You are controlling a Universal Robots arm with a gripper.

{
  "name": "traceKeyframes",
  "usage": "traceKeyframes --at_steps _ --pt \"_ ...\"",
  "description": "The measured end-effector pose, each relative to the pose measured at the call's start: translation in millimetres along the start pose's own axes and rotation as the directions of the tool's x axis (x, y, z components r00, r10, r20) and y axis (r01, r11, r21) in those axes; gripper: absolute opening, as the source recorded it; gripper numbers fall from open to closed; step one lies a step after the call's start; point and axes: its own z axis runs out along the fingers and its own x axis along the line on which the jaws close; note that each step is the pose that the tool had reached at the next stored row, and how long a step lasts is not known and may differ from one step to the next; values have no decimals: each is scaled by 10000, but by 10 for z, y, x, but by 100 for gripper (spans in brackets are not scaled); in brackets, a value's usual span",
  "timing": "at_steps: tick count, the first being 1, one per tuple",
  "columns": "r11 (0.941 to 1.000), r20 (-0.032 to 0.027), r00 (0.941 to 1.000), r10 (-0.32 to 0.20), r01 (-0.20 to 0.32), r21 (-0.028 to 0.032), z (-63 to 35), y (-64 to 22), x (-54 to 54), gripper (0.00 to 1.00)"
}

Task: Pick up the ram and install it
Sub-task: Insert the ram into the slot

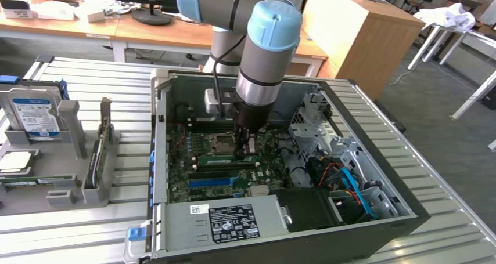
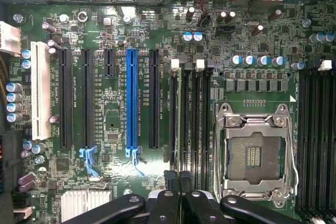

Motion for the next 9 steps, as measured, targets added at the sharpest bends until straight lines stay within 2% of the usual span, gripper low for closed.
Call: traceKeyframes --at_steps 9 --pt "10000 -1 10000 0 0 -1 -13 0 8 12"
